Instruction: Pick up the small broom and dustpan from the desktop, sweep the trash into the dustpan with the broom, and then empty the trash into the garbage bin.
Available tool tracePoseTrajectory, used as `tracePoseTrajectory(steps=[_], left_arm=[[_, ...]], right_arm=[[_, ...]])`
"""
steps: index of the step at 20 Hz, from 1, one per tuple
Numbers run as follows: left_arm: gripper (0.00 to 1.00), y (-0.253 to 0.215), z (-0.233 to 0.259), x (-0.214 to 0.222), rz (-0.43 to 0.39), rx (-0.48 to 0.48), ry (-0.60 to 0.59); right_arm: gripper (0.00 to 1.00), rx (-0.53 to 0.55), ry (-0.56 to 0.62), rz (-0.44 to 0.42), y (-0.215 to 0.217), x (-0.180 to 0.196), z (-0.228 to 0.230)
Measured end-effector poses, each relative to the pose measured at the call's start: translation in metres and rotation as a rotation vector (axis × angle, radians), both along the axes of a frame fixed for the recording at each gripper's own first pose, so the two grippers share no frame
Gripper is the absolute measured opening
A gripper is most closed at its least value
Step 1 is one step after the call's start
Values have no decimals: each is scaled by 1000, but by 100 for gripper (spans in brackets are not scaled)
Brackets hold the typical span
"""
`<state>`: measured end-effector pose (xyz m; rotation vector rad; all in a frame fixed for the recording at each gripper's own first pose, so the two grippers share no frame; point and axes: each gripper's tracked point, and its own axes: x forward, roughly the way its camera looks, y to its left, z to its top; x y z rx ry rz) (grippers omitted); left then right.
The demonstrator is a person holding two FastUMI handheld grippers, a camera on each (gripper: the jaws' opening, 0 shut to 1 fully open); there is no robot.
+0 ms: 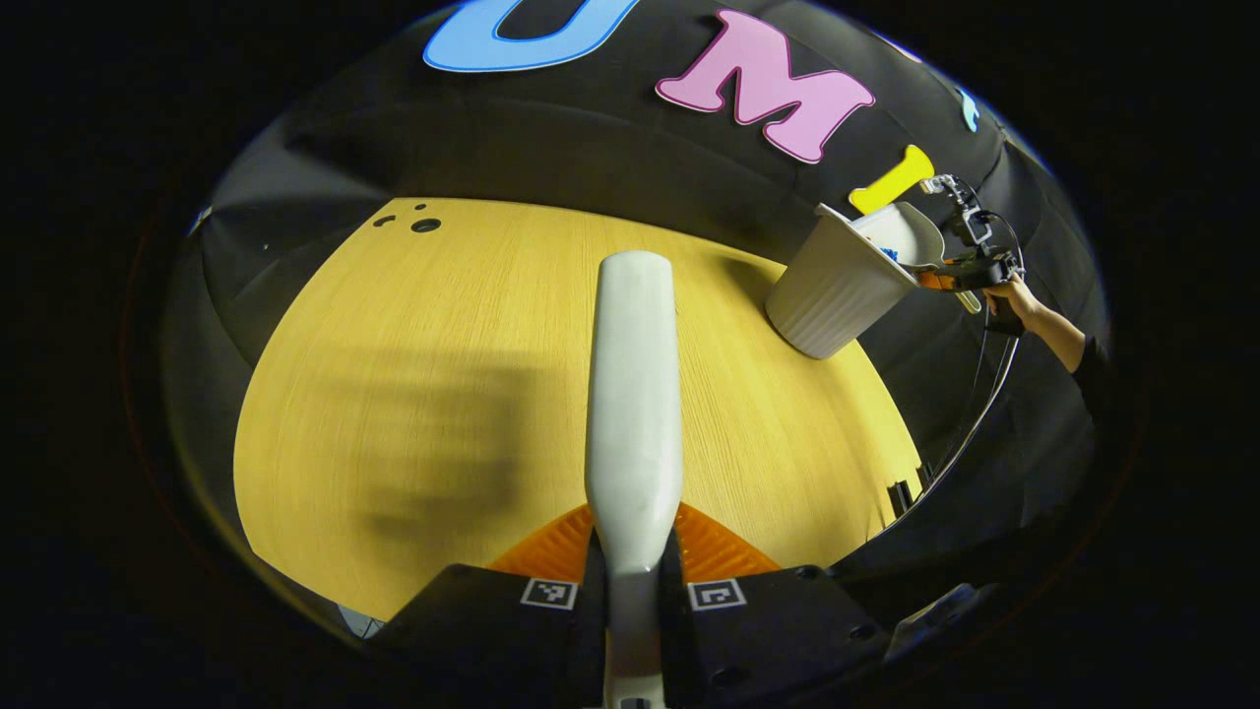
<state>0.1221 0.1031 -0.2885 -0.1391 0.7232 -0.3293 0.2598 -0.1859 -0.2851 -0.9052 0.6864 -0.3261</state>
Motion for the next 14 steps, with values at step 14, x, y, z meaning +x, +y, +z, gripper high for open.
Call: tracePoseTrajectory(steps=[14], left_arm=[[27, 12, -14, -3, 68, -11, 40]], right_arm=[[36, -580, 179, 218, -12, 10, 53]])
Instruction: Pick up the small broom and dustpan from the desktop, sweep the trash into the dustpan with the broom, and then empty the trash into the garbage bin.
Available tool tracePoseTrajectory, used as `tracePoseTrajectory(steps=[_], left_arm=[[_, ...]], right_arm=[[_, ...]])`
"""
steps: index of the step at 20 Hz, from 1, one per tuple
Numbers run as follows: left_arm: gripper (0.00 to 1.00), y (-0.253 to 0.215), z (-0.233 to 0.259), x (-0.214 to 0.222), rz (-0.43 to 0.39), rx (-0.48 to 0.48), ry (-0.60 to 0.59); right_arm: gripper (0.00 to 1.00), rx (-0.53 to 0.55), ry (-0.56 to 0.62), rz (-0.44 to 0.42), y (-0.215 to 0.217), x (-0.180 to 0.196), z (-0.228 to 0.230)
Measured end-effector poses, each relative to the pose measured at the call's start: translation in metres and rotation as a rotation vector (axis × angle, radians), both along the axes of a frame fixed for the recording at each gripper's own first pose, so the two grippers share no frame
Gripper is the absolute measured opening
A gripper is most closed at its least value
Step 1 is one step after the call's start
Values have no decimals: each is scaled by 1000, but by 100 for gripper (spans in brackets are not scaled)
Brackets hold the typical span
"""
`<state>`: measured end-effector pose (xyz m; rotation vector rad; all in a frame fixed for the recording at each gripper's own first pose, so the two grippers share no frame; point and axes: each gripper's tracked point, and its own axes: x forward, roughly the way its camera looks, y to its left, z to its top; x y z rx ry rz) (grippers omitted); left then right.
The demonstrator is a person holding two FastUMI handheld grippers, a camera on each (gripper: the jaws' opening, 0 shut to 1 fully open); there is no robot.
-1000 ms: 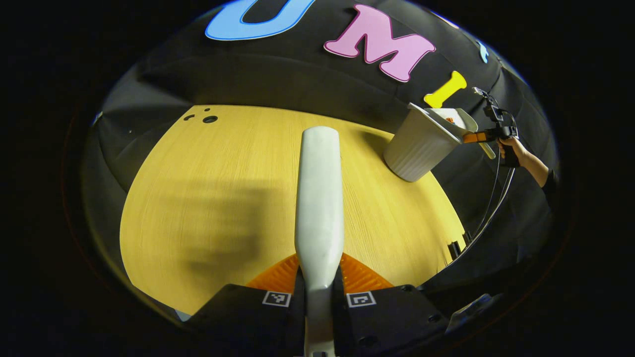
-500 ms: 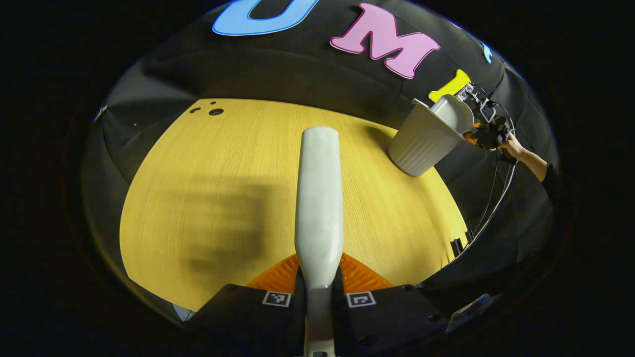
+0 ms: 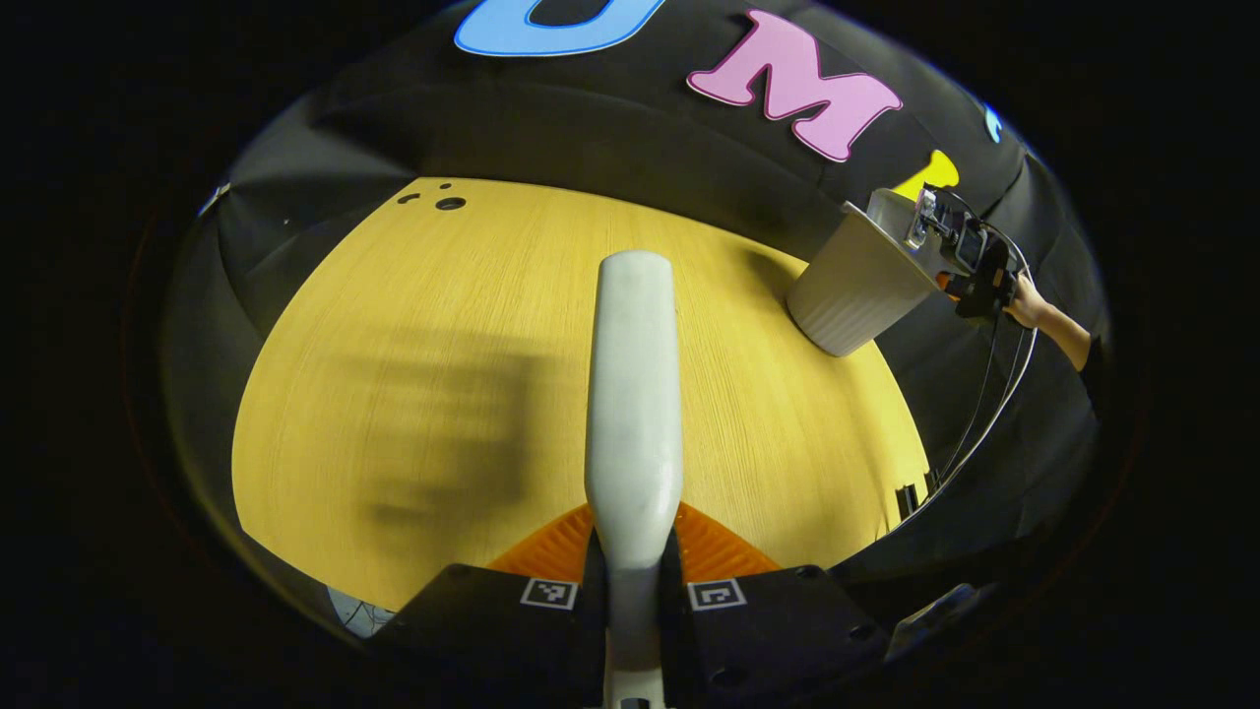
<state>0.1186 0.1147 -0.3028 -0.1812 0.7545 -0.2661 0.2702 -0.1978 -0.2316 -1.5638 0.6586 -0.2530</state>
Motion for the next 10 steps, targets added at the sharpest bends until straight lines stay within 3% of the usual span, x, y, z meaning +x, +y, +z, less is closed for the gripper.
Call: tracePoseTrajectory(steps=[5, 10], left_arm=[[27, -1, -4, -5, 30, -24, 15], [25, 1, 1, -1, 61, -16, 5]], right_arm=[[35, 117, -9, -41, -3, -3, -4], [36, 375, -36, -140, -12, -8, -8]])
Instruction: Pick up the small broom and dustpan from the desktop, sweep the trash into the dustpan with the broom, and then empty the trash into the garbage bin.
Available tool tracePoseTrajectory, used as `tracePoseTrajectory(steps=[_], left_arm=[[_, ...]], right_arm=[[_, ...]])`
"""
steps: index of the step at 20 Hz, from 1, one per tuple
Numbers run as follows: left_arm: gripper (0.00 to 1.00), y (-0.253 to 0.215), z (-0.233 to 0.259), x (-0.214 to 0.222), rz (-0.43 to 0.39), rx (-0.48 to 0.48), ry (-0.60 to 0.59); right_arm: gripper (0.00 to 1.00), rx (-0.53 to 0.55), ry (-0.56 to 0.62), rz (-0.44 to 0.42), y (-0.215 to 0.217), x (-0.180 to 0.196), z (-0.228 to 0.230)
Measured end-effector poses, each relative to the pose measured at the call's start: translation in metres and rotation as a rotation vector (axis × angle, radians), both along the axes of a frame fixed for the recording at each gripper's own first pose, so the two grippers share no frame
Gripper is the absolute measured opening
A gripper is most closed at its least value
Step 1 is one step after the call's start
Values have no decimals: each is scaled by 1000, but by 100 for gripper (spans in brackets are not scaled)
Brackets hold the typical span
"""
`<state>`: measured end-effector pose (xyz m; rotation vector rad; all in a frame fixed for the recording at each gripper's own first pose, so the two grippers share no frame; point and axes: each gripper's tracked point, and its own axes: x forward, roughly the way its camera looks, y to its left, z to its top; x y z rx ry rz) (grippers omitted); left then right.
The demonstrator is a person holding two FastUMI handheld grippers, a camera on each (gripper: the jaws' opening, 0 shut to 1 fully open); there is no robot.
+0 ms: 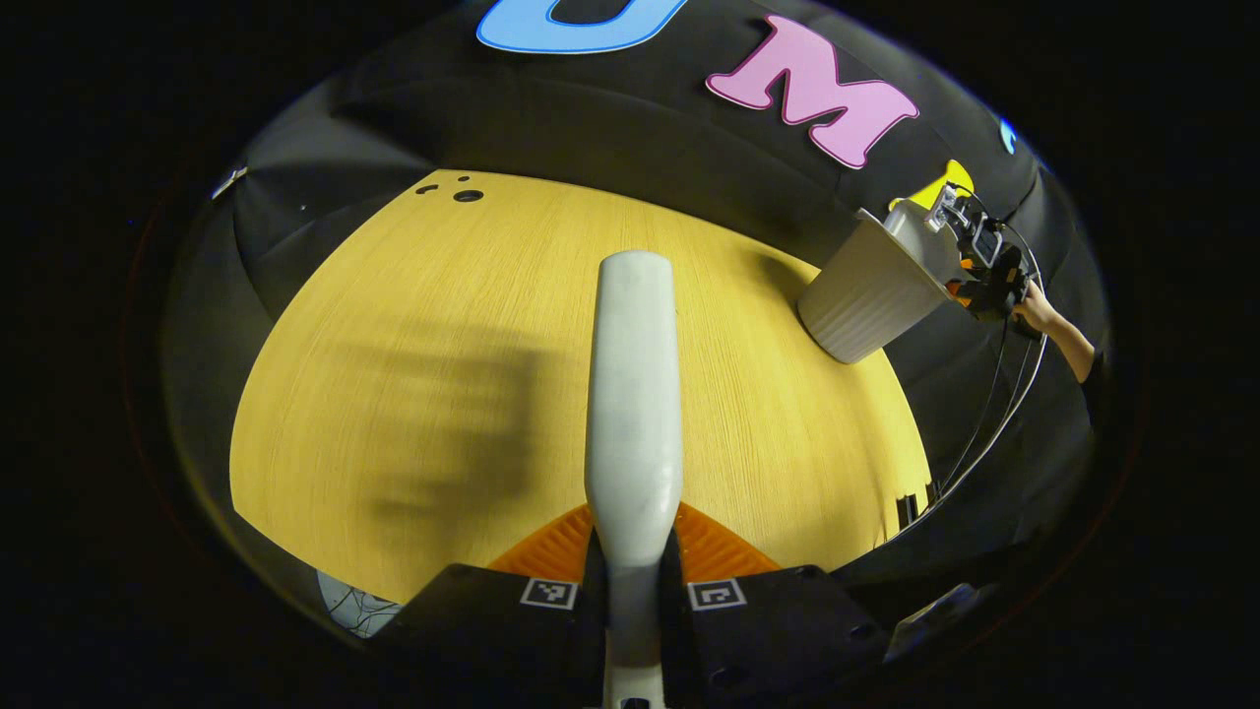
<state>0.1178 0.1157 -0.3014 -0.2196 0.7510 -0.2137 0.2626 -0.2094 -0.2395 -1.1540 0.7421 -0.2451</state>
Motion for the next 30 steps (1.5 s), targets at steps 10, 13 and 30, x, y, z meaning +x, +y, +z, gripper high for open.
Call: tracePoseTrajectory(steps=[10, 13, 30], left_arm=[[25, -9, 17, 19, 28, 100, -78], [26, -15, 23, 27, 29, 118, -109], [26, -3, 19, 32, 167, 114, -126]], right_arm=[[36, 751, -255, -216, 40, 18, 20], [36, 860, -312, -141, 60, 26, 36], [36, 1100, -242, 266, 300, -38, 27]])
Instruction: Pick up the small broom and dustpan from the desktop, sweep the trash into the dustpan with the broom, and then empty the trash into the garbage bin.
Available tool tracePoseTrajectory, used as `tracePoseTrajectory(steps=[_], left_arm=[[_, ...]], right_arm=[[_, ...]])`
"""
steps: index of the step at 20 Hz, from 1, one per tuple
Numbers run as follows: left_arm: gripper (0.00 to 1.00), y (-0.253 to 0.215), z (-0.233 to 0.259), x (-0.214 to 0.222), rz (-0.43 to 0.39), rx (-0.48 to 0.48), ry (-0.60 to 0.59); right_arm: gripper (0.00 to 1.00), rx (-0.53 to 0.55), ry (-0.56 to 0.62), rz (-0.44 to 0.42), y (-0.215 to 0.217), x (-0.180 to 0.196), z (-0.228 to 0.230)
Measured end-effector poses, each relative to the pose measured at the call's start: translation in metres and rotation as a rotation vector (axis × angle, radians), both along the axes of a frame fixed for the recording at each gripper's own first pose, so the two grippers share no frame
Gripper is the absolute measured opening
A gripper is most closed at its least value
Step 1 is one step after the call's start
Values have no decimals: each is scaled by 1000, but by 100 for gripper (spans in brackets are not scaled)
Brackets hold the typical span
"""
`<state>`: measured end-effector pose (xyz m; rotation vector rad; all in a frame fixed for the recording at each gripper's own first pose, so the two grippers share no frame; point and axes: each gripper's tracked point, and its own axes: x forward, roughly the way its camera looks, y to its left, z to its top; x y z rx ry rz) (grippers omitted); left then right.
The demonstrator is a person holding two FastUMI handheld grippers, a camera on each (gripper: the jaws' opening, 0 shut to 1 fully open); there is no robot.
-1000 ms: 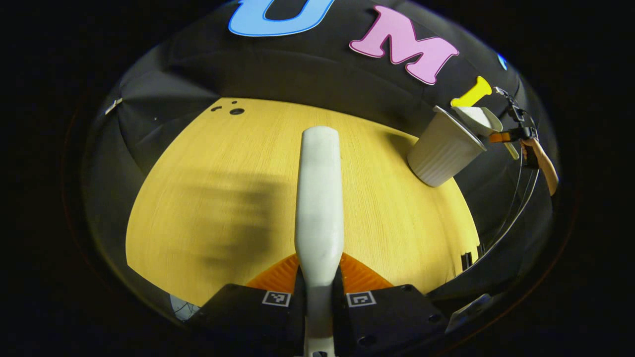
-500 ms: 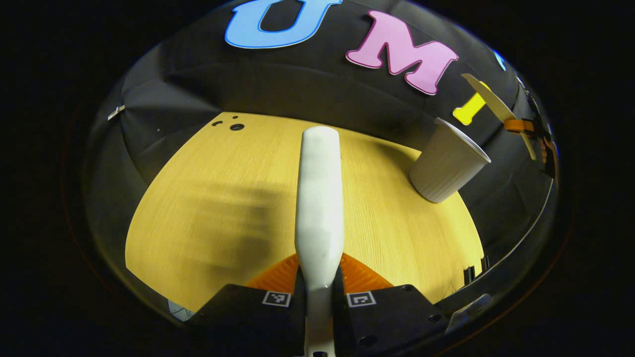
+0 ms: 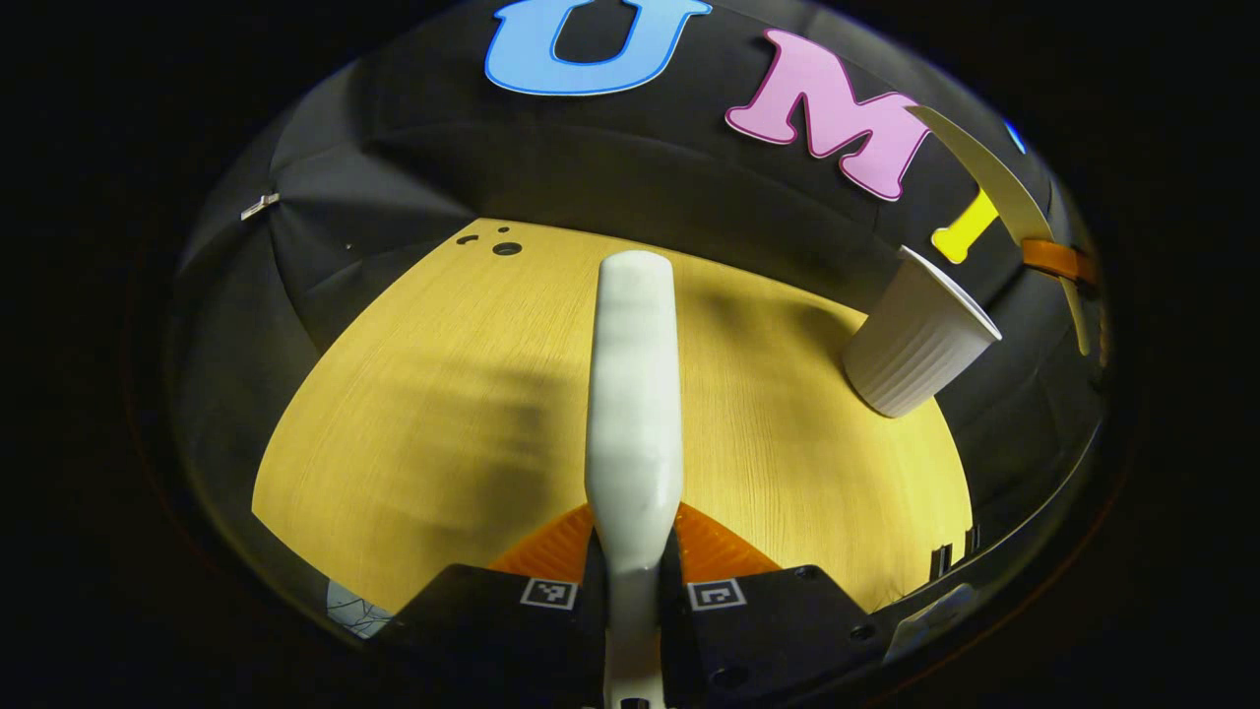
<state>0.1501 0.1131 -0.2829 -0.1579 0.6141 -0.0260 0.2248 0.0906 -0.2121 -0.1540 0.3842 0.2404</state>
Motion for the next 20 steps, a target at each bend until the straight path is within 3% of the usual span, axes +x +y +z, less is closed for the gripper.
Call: tracePoseTrajectory(steps=[1, 7, 9, 10, 15, 17, 20], left_arm=[[26, 4, -2, -3, 0, 9, 3], [26, 23, -14, -11, 40, 18, 35], [25, 28, -16, -11, 46, 29, 29], [26, 30, -18, -10, 44, 32, 31], [26, 23, -34, -1, 38, 23, 56], [25, 16, -43, 2, 17, 46, 76], [27, 8, -58, 6, -24, 81, 115]], right_arm=[[31, -1, 10, 20, 10, -2, -8], [40, 0, 126, 115, 66, -24, -79], [31, -16, 174, 131, 84, -36, -114], [36, -32, 191, 134, 88, -40, -131], [36, 0, 354, 88, 87, -62, -210], [31, -4, 403, 50, 78, -69, -244], [36, 7, 468, -11, 58, -76, -281]])
